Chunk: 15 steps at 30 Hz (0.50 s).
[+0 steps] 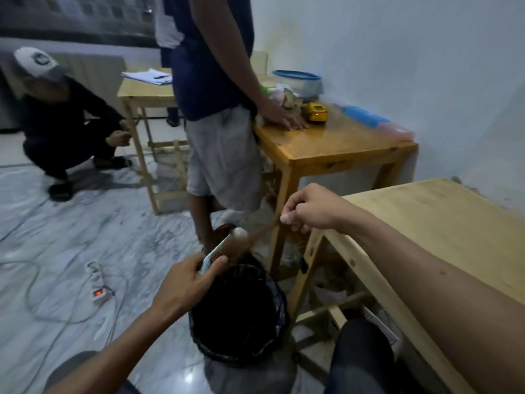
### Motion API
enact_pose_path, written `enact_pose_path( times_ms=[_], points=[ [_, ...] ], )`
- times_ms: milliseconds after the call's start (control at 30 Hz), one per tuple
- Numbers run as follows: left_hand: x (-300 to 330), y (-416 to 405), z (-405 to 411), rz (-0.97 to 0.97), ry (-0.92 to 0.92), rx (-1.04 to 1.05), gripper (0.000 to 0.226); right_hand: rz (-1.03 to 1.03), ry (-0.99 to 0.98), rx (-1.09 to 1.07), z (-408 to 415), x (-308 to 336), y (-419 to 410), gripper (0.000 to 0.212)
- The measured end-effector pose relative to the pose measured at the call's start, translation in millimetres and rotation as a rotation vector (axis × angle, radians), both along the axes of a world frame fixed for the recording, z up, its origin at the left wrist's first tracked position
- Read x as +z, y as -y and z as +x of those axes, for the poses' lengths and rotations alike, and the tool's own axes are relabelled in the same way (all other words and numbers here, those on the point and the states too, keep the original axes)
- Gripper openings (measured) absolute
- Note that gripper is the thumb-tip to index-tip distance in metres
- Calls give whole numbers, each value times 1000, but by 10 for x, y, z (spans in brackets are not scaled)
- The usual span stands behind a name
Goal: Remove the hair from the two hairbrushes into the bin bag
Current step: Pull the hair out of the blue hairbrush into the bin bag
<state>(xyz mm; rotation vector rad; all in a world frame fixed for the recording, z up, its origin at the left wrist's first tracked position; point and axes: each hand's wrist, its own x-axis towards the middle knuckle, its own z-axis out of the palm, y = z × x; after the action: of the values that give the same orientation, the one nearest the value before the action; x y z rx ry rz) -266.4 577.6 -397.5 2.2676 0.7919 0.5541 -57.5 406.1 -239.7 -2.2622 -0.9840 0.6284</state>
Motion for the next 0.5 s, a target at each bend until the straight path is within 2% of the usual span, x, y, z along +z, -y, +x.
enact_pose_path(
  times_ms=[200,300,367,467,500],
  points=[
    [-227,-320,-578,-80,-69,183,60,64,-159,-192,-58,-172,-346,15],
    [-219,-366,-595,-60,-91,209,61,61,-119,-261,-135,-293,-471,12],
    [-195,-359,-555,-26,-103,226,62,50,-92,-257,-211,-347,-521,11],
    [-141,-304,-470,10,-103,210,61,44,-221,-207,-301,-468,-535,6],
    [-120,-291,-442,23,-100,199,60,29,-260,-188,-322,-521,-533,11]
  ],
)
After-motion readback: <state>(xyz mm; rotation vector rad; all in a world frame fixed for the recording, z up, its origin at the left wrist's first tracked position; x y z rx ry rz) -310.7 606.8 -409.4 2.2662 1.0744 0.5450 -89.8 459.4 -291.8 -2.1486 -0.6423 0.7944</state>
